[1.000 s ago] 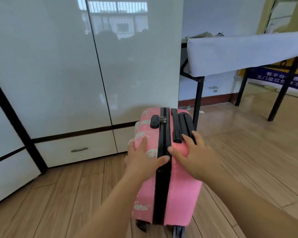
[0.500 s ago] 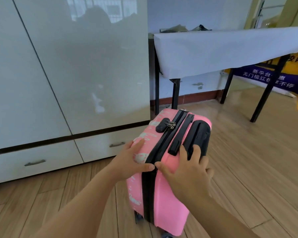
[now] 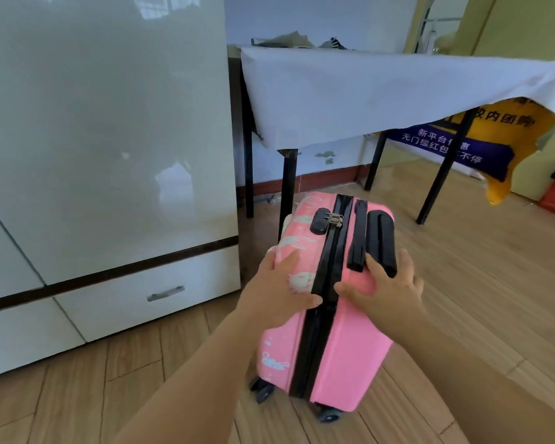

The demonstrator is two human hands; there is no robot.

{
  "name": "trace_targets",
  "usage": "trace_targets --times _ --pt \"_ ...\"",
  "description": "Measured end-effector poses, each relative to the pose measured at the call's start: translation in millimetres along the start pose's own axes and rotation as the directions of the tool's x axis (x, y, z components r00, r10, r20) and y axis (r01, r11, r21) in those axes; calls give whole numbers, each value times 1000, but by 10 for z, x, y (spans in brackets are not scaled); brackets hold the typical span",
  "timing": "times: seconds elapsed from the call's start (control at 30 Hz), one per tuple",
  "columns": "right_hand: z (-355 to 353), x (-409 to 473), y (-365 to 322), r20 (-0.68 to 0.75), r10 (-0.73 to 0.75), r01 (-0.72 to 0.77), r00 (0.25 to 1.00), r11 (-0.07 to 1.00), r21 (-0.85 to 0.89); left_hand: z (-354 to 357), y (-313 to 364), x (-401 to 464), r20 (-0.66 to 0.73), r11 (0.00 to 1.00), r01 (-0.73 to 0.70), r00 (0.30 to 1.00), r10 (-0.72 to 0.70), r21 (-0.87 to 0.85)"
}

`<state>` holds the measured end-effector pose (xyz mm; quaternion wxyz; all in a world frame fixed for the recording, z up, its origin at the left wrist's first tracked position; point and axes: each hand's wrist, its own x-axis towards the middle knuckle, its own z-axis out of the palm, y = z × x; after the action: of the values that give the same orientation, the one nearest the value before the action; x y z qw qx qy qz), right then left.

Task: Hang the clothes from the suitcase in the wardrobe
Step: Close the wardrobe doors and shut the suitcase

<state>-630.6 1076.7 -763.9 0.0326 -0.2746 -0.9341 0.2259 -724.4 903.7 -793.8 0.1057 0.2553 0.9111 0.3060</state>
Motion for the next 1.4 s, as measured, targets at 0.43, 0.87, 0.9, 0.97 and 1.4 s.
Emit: trace_targets --times 0.43,0.87,0.9,0.97,1.4 --pt "-590 1236 258 131 -14 9 991 999 44 478 345 1061 -108 976 -155 979 173 156" --pt "-191 3085 655 -336 -182 200 924 980 18 828 883 2584 -319 955 107 948 -14 276" --pt "-106 3177 633 -368 -257 253 893 966 -61 838 902 2703 -337 948 134 941 -31 287" --pt "-40 3377 610 -404 -410 398 818 910 -118 824 924 2914 -396 927 201 916 -63 317" --pt "132 3914 224 275 -474 546 837 763 -346 553 628 3376 -157 859 251 967 -201 446"
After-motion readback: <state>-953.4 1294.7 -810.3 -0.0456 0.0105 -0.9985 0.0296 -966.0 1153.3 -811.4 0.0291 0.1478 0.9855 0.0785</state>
